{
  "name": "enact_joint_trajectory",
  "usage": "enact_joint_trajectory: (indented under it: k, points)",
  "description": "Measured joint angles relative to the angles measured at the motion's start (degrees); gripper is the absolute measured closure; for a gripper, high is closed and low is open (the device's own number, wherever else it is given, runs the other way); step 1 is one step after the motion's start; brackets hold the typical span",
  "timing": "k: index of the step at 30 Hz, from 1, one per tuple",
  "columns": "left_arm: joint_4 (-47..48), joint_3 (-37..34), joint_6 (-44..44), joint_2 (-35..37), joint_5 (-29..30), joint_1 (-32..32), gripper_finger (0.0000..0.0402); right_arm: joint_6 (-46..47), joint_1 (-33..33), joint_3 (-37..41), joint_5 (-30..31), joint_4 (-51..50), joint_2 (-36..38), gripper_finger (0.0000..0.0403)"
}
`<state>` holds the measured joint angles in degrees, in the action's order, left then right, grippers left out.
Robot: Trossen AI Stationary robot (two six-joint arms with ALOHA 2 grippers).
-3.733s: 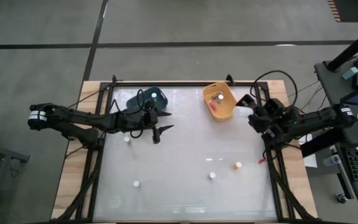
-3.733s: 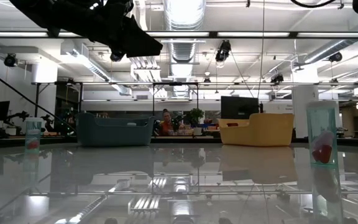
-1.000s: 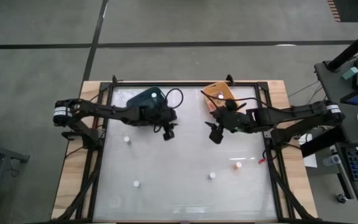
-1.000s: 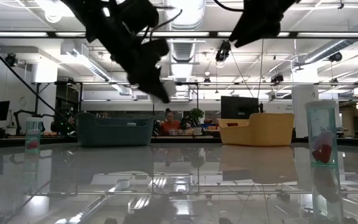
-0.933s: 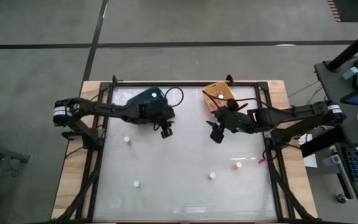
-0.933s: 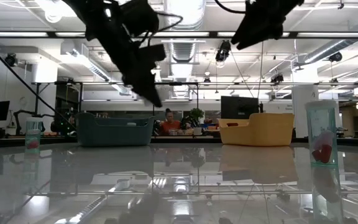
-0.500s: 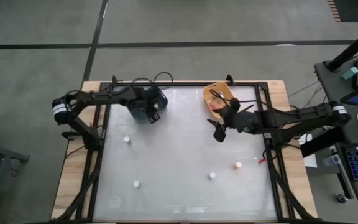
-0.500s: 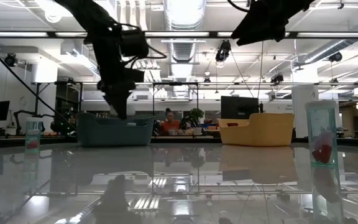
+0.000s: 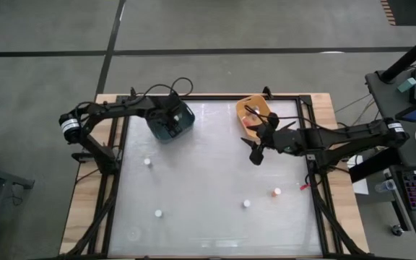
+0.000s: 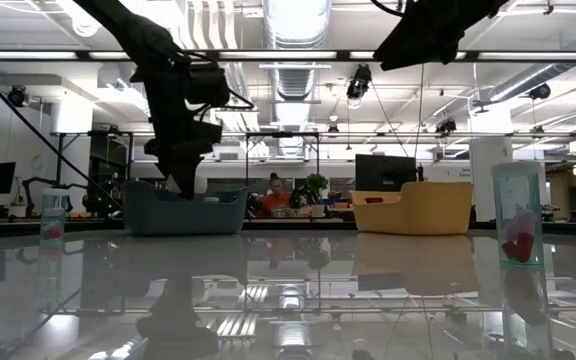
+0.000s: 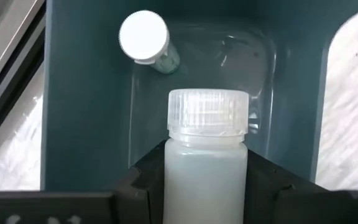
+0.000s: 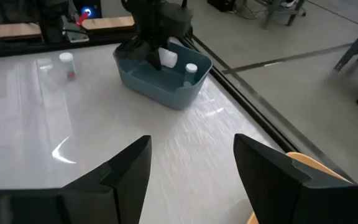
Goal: Pick and place medicine bottles into bin by pill shape (circle, oval)
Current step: Put the transparent tablet bottle into the blue bin
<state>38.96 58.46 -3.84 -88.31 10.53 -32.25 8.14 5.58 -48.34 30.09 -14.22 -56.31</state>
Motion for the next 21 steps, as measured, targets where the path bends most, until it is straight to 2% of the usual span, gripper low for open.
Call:
enact_joint_trajectory:
  k: [9,14,21]
  points:
    - [-3.97,-1.37,-4.41,0.17,0.63,0.95,0.0278,-0.75,0.00,0.58,0.00,0.03,0.00,0.0182]
    - [-19.10,-5.33,-1.36,3.43,1.00,3.72,0.0278,-1.35,0.00,0.76,0.00,0.03,0.00,0.0182]
    - [-40.05,-15.41,1.64,10.19,1.10,4.84,0.0278,-1.73,0.00,0.76,0.00,0.03,0.00,0.0182]
